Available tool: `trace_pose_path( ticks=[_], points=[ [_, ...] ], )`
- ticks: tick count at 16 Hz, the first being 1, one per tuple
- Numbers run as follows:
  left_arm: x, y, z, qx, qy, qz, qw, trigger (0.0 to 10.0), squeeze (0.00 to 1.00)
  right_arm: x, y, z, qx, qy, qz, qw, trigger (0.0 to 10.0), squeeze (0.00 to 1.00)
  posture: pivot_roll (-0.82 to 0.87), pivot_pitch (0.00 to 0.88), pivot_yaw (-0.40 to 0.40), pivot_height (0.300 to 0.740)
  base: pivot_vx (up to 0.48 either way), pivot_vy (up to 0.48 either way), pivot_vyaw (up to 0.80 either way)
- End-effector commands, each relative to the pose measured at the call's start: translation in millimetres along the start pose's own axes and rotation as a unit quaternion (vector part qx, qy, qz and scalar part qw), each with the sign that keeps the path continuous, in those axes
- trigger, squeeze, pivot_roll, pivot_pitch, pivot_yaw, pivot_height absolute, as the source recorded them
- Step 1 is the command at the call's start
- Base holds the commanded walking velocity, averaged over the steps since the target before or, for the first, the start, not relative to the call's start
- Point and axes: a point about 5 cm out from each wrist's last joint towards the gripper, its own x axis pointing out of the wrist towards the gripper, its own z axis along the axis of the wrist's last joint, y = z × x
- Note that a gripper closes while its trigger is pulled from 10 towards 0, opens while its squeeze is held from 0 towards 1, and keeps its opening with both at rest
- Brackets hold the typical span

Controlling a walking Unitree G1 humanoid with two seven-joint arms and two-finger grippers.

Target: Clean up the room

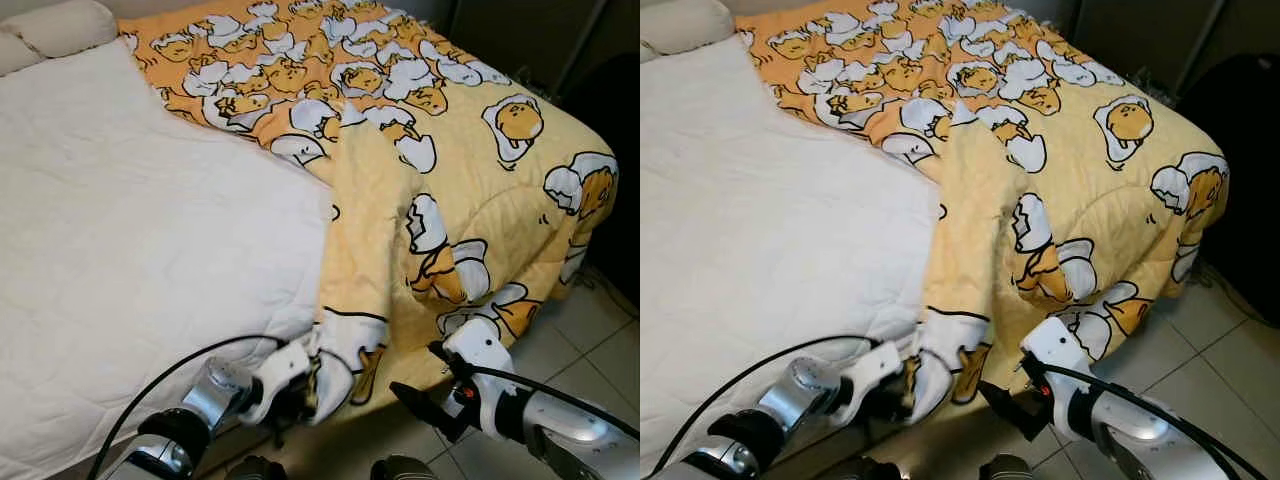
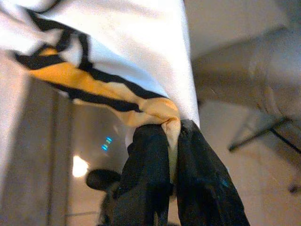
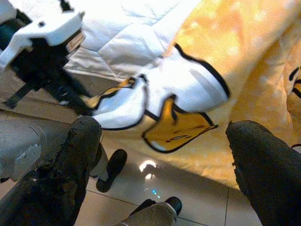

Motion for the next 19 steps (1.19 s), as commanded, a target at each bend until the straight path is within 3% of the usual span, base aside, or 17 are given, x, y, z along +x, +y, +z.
trace_pose_path(
  ticks=[1, 4, 8, 10, 12, 14, 15, 19],
  points=[
    [-3.2, 4.3, 3, -0.001, -0.006, 0.014, 1.0, 10.0, 1.0, 1.2, -2.0, 0, -0.005, 0.001, -0.003, 1.0, 10.0, 0.0, -0.22, 0.064, 0.044, 0.74, 0.0, 0.0, 0.0],
    [-8.8, 2.3, 5, 0.003, 0.0, -0.005, 1.0, 10.0, 1.0, 2.7, -5.4, 2, -0.006, -0.003, -0.004, 1.0, 10.0, 0.0, -0.21, 0.068, 0.048, 0.74, 0.0, 0.0, 0.0],
    [-24.3, 29.1, 28, -0.046, -0.099, 0.09, 0.99, 10.0, 1.0, 4.3, -7.4, 2, 0.006, -0.013, -0.04, 0.999, 10.0, 0.0, -0.22, 0.086, 0.067, 0.74, 0.0, 0.0, 0.0],
    [-30.8, 42.3, 51, -0.081, -0.177, 0.15, 0.969, 10.0, 1.0, 0.9, -10.7, 0, 0.018, -0.017, -0.07, 0.997, 10.0, 0.0, -0.23, 0.096, 0.077, 0.74, 0.0, 0.0, 0.0],
    [-28.9, 47.9, 66, -0.122, -0.213, 0.171, 0.954, 10.0, 1.0, -0.3, -11.1, -2, 0.024, -0.02, -0.083, 0.996, 10.0, 0.0, -0.24, 0.099, 0.077, 0.74, 0.0, 0.0, 0.0],
    [-23.5, 50.2, 77, -0.139, -0.219, 0.201, 0.945, 10.0, 1.0, -0.4, -11.8, 2, 0.024, -0.029, -0.095, 0.995, 10.0, 0.0, -0.26, 0.114, 0.082, 0.74, 0.0, 0.0, 0.0],
    [-22.7, 53.3, 83, -0.149, -0.224, 0.236, 0.934, 10.0, 1.0, -2.1, -13.2, 6, 0.028, -0.04, -0.108, 0.993, 10.0, 0.0, -0.27, 0.127, 0.083, 0.74, 0.0, 0.0, 0.0],
    [-23.0, 58.8, 87, -0.184, -0.224, 0.291, 0.912, 10.0, 1.0, -13.2, -13.7, 15, 0.03, -0.06, -0.129, 0.989, 10.0, 0.0, -0.33, 0.2, 0.088, 0.74, 0.0, 0.0, 0.0]
  ],
)
